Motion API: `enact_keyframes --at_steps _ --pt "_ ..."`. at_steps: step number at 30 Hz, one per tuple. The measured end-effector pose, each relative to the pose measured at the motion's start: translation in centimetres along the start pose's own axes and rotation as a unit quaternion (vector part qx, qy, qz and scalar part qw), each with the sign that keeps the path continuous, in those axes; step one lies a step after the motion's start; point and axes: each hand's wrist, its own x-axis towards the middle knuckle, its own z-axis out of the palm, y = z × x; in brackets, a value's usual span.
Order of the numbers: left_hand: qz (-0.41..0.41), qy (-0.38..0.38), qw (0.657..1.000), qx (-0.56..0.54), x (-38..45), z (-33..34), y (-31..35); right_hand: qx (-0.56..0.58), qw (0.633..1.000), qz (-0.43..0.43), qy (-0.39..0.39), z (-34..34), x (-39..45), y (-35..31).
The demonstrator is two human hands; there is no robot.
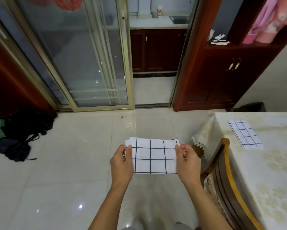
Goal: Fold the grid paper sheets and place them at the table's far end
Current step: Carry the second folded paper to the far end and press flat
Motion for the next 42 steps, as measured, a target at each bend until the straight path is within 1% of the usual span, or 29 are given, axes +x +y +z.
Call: enact_keyframes --at_steps 8,15,22,28,35,39,42 --pt "0.013 -0.05 0.998 0.027 7.5 5.3 0.4 0.005 0.998 0.048 0.036 1.7 7.2 1.1" --pt "0.013 -0.092 0.995 0.029 14.7 13.3 3.0 0.015 0.996 0.052 0.065 1.7 16.8 3.1" --pt "0.034 -0.124 0.991 0.043 21.1 22.9 8.5 0.014 0.992 0.07 0.1 -1.6 27.9 4.1" --pt "0.069 -0.177 0.98 0.053 23.1 31.0 12.2 0.017 0.979 0.107 0.174 -6.0 33.1 6.4" --pt "0.122 -0.292 0.947 0.063 23.9 40.9 13.7 0.026 0.947 0.182 0.265 -11.1 35.4 10.5" --pt "0.153 -0.369 0.912 0.093 23.5 46.8 14.5 0.021 0.918 0.237 0.318 -13.6 36.0 12.8" --pt "0.163 -0.431 0.882 0.1 23.2 51.1 14.7 0.011 0.888 0.281 0.364 -15.4 36.5 14.3"
